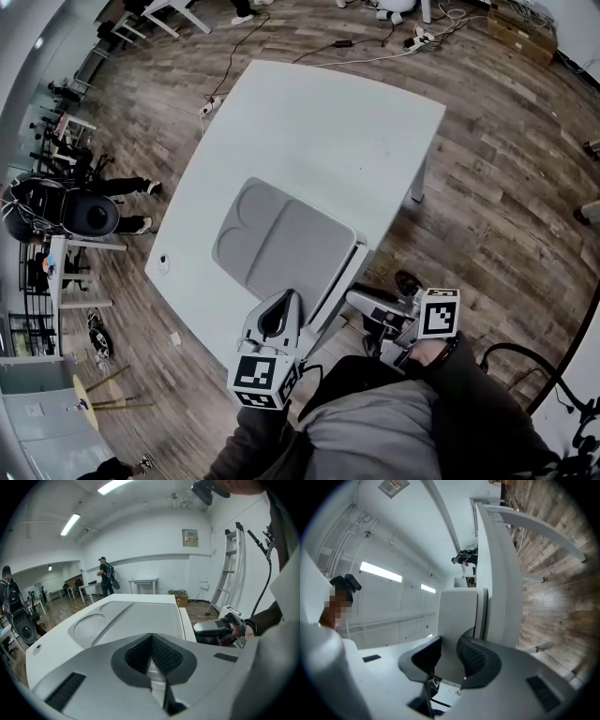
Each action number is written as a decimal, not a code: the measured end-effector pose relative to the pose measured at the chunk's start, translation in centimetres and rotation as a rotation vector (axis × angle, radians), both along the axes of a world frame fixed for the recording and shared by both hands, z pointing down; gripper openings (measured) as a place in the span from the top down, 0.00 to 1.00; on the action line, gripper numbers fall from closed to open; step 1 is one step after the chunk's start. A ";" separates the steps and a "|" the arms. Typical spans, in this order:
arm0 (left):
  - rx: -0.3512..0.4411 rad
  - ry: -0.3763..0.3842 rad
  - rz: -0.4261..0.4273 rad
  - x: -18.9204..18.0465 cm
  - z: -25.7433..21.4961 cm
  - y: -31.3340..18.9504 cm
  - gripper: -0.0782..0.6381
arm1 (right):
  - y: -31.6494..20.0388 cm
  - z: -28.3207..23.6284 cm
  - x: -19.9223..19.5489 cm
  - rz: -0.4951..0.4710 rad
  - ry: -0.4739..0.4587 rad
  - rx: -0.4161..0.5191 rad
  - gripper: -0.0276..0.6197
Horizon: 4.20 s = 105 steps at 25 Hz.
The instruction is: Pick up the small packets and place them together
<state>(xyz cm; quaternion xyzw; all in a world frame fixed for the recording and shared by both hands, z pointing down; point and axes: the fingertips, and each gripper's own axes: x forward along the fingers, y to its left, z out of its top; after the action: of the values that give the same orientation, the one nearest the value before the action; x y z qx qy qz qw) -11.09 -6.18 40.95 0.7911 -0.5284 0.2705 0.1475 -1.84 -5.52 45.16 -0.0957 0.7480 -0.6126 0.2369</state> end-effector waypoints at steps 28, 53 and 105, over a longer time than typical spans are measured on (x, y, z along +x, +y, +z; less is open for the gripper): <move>-0.010 0.019 0.031 -0.1 0.1 0.2 0.90 | 0.0 -0.2 0.8 0.091 0.228 -0.157 0.65; -0.005 0.014 0.037 -0.1 0.1 0.2 0.90 | 1.7 -0.2 3.1 0.150 0.224 -0.162 0.65; 0.018 -0.024 0.043 0.1 -0.2 0.4 0.90 | 7.0 -0.4 8.7 0.231 0.224 -0.172 0.66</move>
<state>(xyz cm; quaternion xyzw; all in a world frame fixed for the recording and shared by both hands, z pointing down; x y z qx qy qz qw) -10.97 -5.75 40.76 0.8002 -0.5155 0.2784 0.1281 6.88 1.45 44.72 -0.2683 0.6987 -0.6285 0.2119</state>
